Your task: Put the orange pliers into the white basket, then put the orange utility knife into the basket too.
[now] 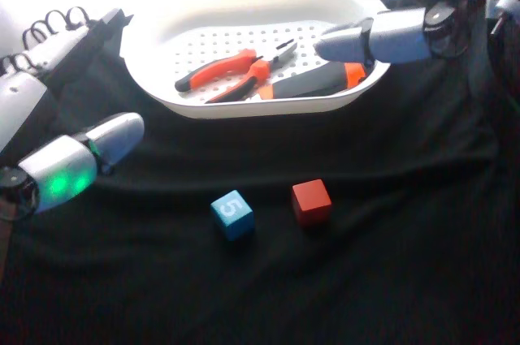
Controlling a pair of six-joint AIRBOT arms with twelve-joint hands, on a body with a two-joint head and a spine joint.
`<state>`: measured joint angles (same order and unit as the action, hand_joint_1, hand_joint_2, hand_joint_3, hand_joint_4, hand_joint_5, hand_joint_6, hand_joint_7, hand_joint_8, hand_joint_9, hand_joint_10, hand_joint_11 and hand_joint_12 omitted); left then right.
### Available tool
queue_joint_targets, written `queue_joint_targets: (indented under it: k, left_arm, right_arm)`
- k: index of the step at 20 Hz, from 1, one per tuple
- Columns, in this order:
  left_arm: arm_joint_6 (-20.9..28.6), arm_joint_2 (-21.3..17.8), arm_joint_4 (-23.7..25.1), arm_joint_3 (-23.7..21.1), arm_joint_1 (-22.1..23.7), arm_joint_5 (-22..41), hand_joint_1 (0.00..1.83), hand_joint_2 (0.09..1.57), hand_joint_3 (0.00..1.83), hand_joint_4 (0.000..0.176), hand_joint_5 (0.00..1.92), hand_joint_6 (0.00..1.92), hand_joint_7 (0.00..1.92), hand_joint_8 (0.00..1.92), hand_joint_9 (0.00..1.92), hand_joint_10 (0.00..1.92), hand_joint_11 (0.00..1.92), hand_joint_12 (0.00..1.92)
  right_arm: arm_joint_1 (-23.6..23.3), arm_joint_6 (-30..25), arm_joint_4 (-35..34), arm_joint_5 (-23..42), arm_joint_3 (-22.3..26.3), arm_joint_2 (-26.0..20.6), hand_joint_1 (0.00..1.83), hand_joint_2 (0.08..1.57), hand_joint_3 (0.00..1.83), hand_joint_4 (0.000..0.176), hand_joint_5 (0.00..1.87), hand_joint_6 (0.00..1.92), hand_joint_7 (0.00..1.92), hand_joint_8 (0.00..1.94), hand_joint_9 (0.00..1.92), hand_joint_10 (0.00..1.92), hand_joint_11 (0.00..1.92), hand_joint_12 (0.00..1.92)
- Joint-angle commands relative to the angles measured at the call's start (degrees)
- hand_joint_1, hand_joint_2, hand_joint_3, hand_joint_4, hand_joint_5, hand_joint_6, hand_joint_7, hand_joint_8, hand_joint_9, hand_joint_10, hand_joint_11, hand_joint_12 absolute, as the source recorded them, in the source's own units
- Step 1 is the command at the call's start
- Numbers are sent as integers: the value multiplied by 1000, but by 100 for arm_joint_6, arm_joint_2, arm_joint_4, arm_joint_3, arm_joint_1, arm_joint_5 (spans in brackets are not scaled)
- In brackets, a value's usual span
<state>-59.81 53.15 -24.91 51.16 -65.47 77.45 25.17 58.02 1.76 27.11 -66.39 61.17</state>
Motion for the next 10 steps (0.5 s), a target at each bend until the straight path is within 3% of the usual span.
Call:
queue_joint_targets:
  k: [1, 2, 3, 4, 5, 6, 8, 9, 10]
  left_arm:
    - [33, -75, 96, 4, 25, 788, 405, 1303, 0, 76, 32, 0, 9, 1, 3, 2, 0, 351]
    - [33, -117, 97, -10, 16, 813, 414, 1307, 0, 73, 38, 3, 14, 2, 8, 4, 0, 341]
    - [32, -147, 98, -25, -2, 857, 424, 1309, 0, 79, 32, 2, 2, 0, 8, 3, 0, 274]
    - [32, -189, 98, -47, -44, 932, 456, 1316, 1, 70, 34, 1, 0, 0, 1, 0, 0, 214]
    - [31, -233, 98, -69, -85, 1010, 468, 1330, 2, 67, 22, 6, 0, 0, 0, 0, 0, 127]
    - [29, -257, 100, -80, -89, 1046, 452, 1333, 2, 74, 16, 5, 0, 0, 0, 0, 0, 118]
    - [26, -356, 109, -147, -119, 1179, 525, 1352, 3, 85, 0, 0, 0, 0, 0, 0, 0, 20]
    - [16, -408, 121, -191, -156, 1283, 488, 1334, 0, 97, 0, 0, 0, 0, 0, 0, 0, 3]
    - [-19, -499, 122, -266, -232, 1454, 436, 1312, 0, 93, 0, 0, 0, 0, 0, 0, 0, 0]
  right_arm:
    - [-90, 7, 65, 1096, 146, -141, 287, 1044, 0, 150, 0, 0, 0, 0, 0, 0, 0, 0]
    - [-29, 7, 70, 1313, 362, -384, 285, 1041, 0, 171, 0, 0, 0, 0, 0, 0, 0, 0]
    - [68, 7, 70, 1502, 519, -553, 297, 1083, 2, 171, 0, 0, 0, 0, 0, 0, 0, 0]
    - [265, 7, 64, 1745, 668, -708, 328, 1126, 16, 152, 0, 0, 0, 0, 0, 0, 0, 0]
    - [561, 7, -58, 2096, 848, -904, 375, 1159, 23, 146, 0, 0, 0, 0, 0, 0, 0, 0]
    - [786, 7, -159, 2366, 990, -1066, 348, 1175, 24, 170, 0, 0, 0, 0, 0, 0, 0, 0]
    - [1270, 7, -358, 2955, 1290, -1375, 361, 1184, 12, 142, 0, 0, 0, 0, 0, 0, 0, 0]
    - [1457, 8, -428, 3145, 1404, -1492, 348, 1183, 9, 117, 0, 0, 0, 0, 0, 0, 0, 0]
    - [1724, 8, -552, 3473, 1555, -1658, 359, 1192, 10, 112, 0, 0, 0, 0, 0, 0, 0, 0]
